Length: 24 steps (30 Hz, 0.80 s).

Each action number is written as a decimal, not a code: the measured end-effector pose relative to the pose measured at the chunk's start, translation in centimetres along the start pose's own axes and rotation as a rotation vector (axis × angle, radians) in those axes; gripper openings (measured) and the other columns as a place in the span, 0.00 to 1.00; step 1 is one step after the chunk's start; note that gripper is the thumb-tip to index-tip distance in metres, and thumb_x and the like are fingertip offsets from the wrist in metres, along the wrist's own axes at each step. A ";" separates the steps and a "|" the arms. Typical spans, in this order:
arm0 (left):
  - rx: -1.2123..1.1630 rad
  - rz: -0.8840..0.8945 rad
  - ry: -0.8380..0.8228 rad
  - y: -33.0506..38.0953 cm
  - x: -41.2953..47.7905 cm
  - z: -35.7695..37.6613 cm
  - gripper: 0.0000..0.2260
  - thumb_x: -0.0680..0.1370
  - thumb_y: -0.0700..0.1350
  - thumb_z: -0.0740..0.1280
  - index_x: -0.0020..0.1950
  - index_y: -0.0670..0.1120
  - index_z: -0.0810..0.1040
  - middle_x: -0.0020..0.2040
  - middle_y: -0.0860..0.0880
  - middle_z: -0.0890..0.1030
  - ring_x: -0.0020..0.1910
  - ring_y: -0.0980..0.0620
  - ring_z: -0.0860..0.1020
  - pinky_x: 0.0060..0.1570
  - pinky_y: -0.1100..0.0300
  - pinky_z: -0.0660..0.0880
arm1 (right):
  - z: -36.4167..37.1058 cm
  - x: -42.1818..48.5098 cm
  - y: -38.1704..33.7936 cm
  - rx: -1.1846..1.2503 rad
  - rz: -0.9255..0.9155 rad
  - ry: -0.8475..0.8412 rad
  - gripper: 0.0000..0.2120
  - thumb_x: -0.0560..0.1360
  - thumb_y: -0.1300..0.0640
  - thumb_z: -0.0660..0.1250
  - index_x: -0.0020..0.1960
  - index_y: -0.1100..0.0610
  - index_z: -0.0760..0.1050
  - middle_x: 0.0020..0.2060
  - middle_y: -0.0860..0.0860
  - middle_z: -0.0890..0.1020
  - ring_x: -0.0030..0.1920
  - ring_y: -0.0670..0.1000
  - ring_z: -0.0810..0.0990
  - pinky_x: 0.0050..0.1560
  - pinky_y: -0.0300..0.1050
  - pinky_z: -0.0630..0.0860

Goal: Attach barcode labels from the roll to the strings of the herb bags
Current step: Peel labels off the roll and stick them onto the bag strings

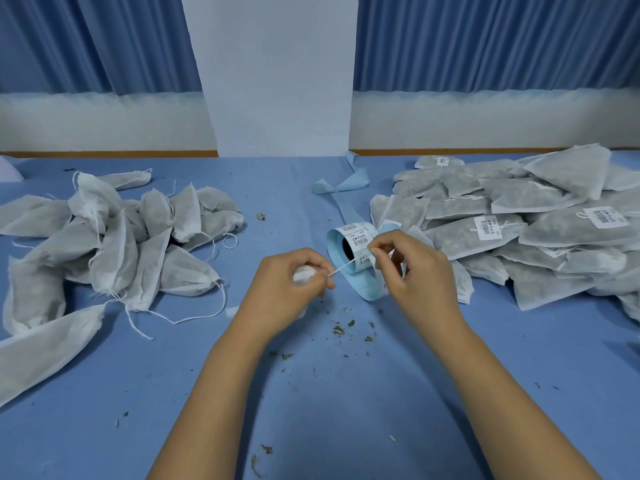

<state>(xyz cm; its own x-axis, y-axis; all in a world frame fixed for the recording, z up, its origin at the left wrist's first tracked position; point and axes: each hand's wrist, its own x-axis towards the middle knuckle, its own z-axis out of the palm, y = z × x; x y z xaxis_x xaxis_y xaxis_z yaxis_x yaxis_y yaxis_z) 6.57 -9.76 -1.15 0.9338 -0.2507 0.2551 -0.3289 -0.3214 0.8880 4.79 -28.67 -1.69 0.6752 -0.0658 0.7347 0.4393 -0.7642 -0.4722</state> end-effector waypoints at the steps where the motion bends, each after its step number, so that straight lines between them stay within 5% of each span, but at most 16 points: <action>1: -0.040 -0.005 -0.047 0.2 -0.1 0.3 0.12 0.76 0.36 0.66 0.39 0.52 0.81 0.35 0.54 0.83 0.32 0.54 0.76 0.37 0.63 0.73 | -0.1 0.0 0.1 -0.052 -0.013 0.052 0.03 0.75 0.60 0.67 0.43 0.56 0.78 0.34 0.42 0.78 0.29 0.45 0.72 0.32 0.43 0.71; 3: -0.097 0.021 -0.125 0.6 -0.2 0.6 0.15 0.78 0.38 0.66 0.38 0.55 0.83 0.35 0.53 0.83 0.34 0.52 0.74 0.38 0.59 0.70 | -0.2 0.0 0.2 -0.082 -0.012 0.116 0.03 0.75 0.60 0.68 0.42 0.57 0.79 0.36 0.44 0.79 0.30 0.46 0.72 0.32 0.43 0.70; 6: -0.272 0.137 -0.127 1.1 -0.5 0.4 0.12 0.75 0.42 0.66 0.39 0.56 0.85 0.33 0.53 0.82 0.29 0.59 0.70 0.33 0.68 0.67 | -0.1 0.1 0.3 0.053 0.066 0.079 0.03 0.74 0.60 0.71 0.41 0.57 0.80 0.37 0.46 0.79 0.31 0.46 0.72 0.34 0.39 0.68; 10: -0.439 0.194 0.063 0.9 -0.4 0.1 0.08 0.74 0.45 0.67 0.46 0.52 0.87 0.35 0.32 0.78 0.25 0.55 0.61 0.29 0.67 0.61 | 0.8 -0.3 -0.5 0.181 0.122 -0.083 0.03 0.72 0.61 0.72 0.40 0.57 0.82 0.36 0.47 0.79 0.32 0.48 0.73 0.34 0.39 0.68; 13: -0.353 0.206 0.142 0.5 -0.3 0.1 0.09 0.78 0.37 0.67 0.48 0.47 0.86 0.48 0.50 0.86 0.32 0.63 0.77 0.37 0.72 0.72 | 1.5 -0.8 -1.2 0.191 0.040 -0.172 0.03 0.72 0.62 0.73 0.40 0.57 0.82 0.35 0.48 0.79 0.30 0.52 0.73 0.34 0.46 0.70; 16: 0.038 0.198 0.129 -0.3 -0.1 0.4 0.07 0.76 0.37 0.70 0.51 0.45 0.86 0.56 0.53 0.83 0.55 0.60 0.81 0.57 0.55 0.78 | 1.3 -0.9 -1.3 0.130 -0.092 -0.187 0.04 0.74 0.59 0.70 0.42 0.57 0.82 0.36 0.48 0.78 0.29 0.47 0.69 0.33 0.43 0.69; 19: 0.112 0.217 0.081 -0.4 -0.1 0.5 0.05 0.74 0.40 0.74 0.48 0.47 0.87 0.53 0.54 0.85 0.54 0.58 0.81 0.57 0.49 0.77 | 0.7 -0.8 -1.2 0.078 -0.189 -0.131 0.04 0.75 0.59 0.68 0.43 0.57 0.82 0.37 0.47 0.79 0.31 0.42 0.68 0.32 0.39 0.69; 24: -0.009 0.202 -0.005 0.1 -0.2 0.8 0.04 0.71 0.39 0.76 0.41 0.49 0.86 0.48 0.54 0.81 0.45 0.58 0.80 0.48 0.61 0.76 | 0.6 -0.6 -1.1 0.081 -0.211 -0.004 0.05 0.74 0.63 0.68 0.41 0.57 0.81 0.36 0.47 0.78 0.33 0.41 0.71 0.30 0.43 0.71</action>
<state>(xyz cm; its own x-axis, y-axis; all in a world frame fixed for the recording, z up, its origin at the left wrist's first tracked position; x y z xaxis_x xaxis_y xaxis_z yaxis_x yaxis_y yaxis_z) 6.21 -10.49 -1.45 0.8481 -0.3141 0.4268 -0.5086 -0.2562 0.8220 4.21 -27.37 -1.91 0.5654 0.0924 0.8196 0.6172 -0.7066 -0.3461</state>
